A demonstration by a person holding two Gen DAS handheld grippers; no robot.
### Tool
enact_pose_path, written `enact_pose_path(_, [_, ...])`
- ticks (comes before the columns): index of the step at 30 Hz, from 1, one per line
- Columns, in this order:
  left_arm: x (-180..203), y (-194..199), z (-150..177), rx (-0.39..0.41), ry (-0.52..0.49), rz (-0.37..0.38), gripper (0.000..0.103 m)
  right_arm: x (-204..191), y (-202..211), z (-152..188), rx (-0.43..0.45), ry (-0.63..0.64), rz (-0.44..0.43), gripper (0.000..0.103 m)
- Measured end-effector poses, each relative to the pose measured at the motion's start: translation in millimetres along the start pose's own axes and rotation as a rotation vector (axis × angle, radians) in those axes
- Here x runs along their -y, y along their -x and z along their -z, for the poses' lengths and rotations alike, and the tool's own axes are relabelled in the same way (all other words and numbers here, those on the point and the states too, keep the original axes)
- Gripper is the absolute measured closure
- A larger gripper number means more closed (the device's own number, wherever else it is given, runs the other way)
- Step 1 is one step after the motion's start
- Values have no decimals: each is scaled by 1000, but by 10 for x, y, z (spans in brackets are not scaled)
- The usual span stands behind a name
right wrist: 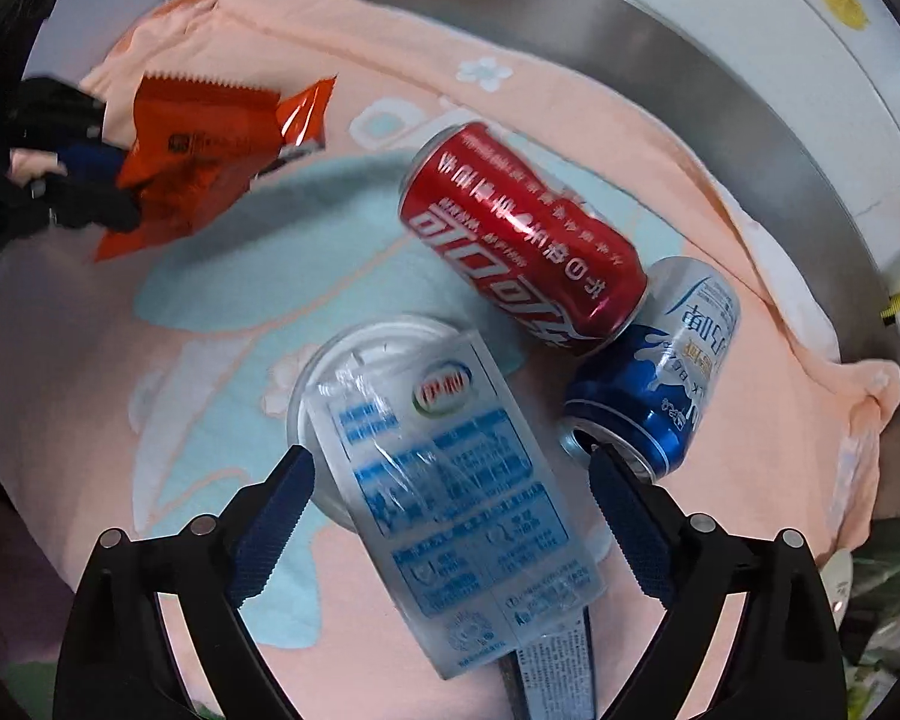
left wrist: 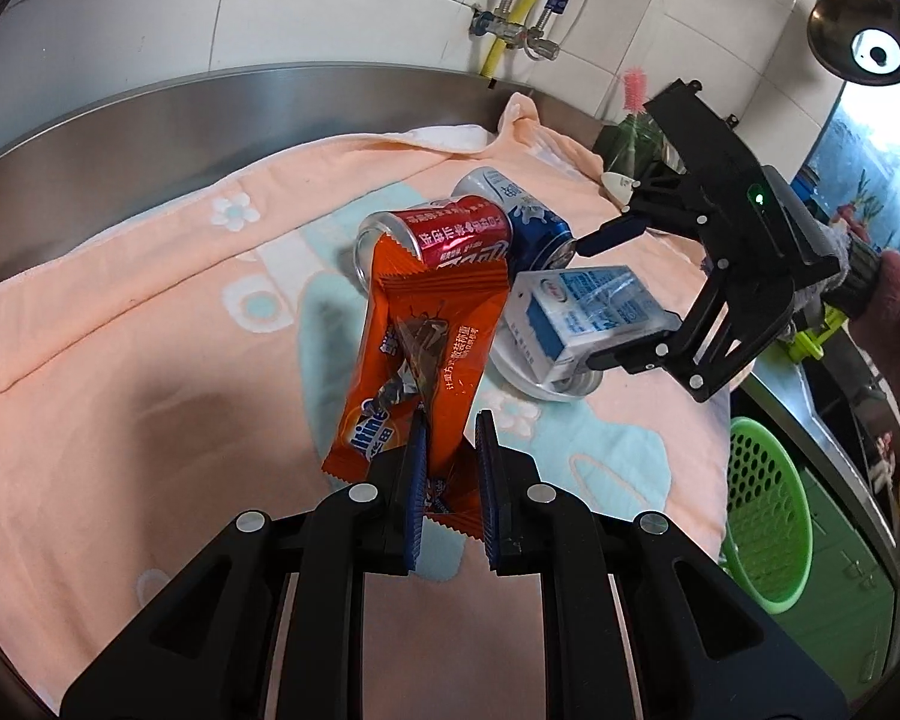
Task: Collect trash
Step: 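Grasp the white Yili milk carton with the right gripper while the left holds the wrapper, then carry the carton into the basket and release it with the right gripper while the left carries the wrapper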
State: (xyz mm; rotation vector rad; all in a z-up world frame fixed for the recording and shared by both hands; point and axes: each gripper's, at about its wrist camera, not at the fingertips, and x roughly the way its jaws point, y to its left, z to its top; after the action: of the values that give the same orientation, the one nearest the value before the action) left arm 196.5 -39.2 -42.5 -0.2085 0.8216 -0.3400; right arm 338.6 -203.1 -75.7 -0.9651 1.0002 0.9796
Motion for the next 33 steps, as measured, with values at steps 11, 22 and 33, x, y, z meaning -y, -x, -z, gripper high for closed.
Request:
enact_pose_path(11, [-41,-32,19,-9,5,-3,88,-27,-235,-34,-64,7,-16,24])
enact_pose_path(22, [23,81,-33,23,7,44,88,-203,224,232,95,-255,84,34])
enact_pose_path(33, [648,269,7,35,-112,188,88,-668,972,1410,181,-743,222,34])
